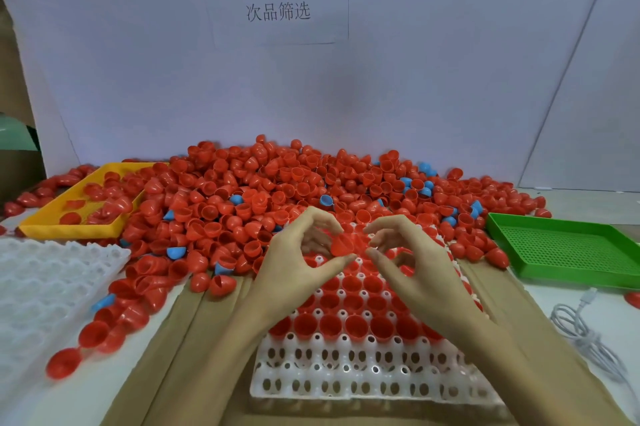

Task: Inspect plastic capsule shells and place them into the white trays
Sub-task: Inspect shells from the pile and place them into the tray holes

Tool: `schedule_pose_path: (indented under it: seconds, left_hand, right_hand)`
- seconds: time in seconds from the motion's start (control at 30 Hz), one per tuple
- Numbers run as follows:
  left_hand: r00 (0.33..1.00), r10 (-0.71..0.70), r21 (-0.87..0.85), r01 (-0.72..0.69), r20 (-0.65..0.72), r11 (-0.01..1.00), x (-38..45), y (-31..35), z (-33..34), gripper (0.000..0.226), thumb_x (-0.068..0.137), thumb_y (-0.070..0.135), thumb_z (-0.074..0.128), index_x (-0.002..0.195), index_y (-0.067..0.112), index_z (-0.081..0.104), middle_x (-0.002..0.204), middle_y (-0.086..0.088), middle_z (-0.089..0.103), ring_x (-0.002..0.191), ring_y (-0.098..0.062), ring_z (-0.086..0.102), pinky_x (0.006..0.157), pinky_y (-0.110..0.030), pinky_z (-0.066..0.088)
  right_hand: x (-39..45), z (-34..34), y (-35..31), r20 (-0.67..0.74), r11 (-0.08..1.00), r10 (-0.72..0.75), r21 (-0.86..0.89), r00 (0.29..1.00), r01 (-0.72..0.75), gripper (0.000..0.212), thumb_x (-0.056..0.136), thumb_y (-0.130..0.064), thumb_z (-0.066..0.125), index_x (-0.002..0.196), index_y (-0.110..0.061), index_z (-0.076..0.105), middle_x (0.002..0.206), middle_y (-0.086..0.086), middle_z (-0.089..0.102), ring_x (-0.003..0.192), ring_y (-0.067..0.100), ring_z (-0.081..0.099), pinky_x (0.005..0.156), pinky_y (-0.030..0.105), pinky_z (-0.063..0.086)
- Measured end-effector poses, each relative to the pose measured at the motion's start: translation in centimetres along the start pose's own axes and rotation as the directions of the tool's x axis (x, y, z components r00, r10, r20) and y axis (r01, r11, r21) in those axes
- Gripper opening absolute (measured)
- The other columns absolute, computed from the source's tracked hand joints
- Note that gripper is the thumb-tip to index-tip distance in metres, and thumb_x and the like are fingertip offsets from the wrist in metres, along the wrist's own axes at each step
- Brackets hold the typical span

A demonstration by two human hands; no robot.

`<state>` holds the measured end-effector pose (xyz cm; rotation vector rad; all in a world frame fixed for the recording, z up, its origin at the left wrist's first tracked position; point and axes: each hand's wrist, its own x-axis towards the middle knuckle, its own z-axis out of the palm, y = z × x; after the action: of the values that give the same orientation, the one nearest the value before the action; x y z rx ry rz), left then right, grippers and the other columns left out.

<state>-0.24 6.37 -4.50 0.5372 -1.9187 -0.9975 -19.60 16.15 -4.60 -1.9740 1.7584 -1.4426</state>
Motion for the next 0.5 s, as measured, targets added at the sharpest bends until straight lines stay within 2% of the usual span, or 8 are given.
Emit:
schedule_pose_path:
  seconds: [0.07, 0.17, 0.23, 0.37, 0.43, 0.5]
  left_hand:
    - [0.999, 0.035, -0.003, -0.035, 0.007, 0.999, -0.1, -0.1, 0.0, 0.036, 0.082, 0.015, 0.090, 0.104, 0.023, 0.063, 0.100, 0.006, 0.072, 0.092, -0.018, 0.074, 0.083, -0.025, 0.059]
    - [0.995, 0.071, 0.006, -0.072, 0.071, 0.997, -0.5, -0.3, 0.5, 0.035, 0.084, 0.008, 0.087, 0.102, 0.023, 0.061, 0.096, 0.006, 0.070, 0.089, -0.019, 0.074, 0.082, -0.025, 0.059]
    - [0.991, 0.076, 0.008, -0.077, 0.114, 0.997, -0.7, -0.4, 0.8, 0.035, 0.084, 0.007, 0.085, 0.103, 0.025, 0.061, 0.097, 0.007, 0.069, 0.092, -0.018, 0.073, 0.083, -0.026, 0.059]
    - [0.987, -0.027, -0.096, 0.043, 0.157, 0.995, -0.3, -0.6, -0.4, 0.031, 0.091, 0.023, 0.082, 0.119, 0.029, 0.068, 0.115, 0.011, 0.073, 0.113, -0.010, 0.070, 0.096, -0.024, 0.056]
    - [0.979, -0.072, -0.169, 0.105, 0.191, 0.980, 0.1, -0.9, -1.4, 0.029, 0.097, 0.024, 0.076, 0.125, 0.026, 0.071, 0.122, 0.009, 0.074, 0.119, -0.010, 0.069, 0.103, -0.026, 0.055]
    - [0.972, -0.085, -0.200, 0.130, 0.220, 0.971, 0.1, -1.1, -1.9, 0.028, 0.100, 0.023, 0.071, 0.128, 0.023, 0.072, 0.125, 0.007, 0.075, 0.121, -0.011, 0.069, 0.105, -0.027, 0.053]
  right_hand:
    - [-0.1, 0.3, -0.5, -0.044, 1.000, 0.027, 0.008, 0.999, -0.026, 0.018, 0.098, -0.023, 0.072, 0.112, -0.032, 0.066, 0.103, -0.015, 0.067, 0.099, 0.013, 0.069, 0.076, 0.027, 0.059]
    - [-0.2, 0.5, -1.2, 0.080, 0.986, 0.092, 0.132, 0.992, -0.102, 0.008, 0.098, -0.027, 0.073, 0.106, -0.026, 0.073, 0.101, -0.009, 0.073, 0.096, 0.016, 0.073, 0.079, 0.034, 0.062]
    - [-0.3, 0.6, -1.5, 0.085, 0.986, 0.119, 0.108, 0.989, -0.128, 0.004, 0.098, -0.025, 0.072, 0.100, -0.022, 0.075, 0.096, -0.005, 0.073, 0.089, 0.017, 0.072, 0.079, 0.040, 0.062]
    - [-0.7, 0.4, -1.6, 0.030, 0.980, 0.120, 0.155, 0.992, -0.123, 0.008, 0.102, -0.014, 0.067, 0.102, -0.021, 0.070, 0.087, -0.003, 0.074, 0.082, 0.016, 0.073, 0.074, 0.028, 0.058]
    - [-0.8, 0.1, -1.7, 0.077, 0.985, 0.091, 0.141, 0.993, -0.101, 0.018, 0.100, -0.009, 0.069, 0.108, -0.026, 0.071, 0.087, -0.003, 0.075, 0.082, 0.017, 0.074, 0.072, 0.025, 0.059]
    - [-0.9, 0.4, -1.8, 0.140, 0.995, 0.058, 0.075, 0.989, -0.069, 0.023, 0.097, -0.014, 0.074, 0.111, -0.032, 0.072, 0.089, -0.006, 0.073, 0.083, 0.018, 0.072, 0.069, 0.029, 0.060]
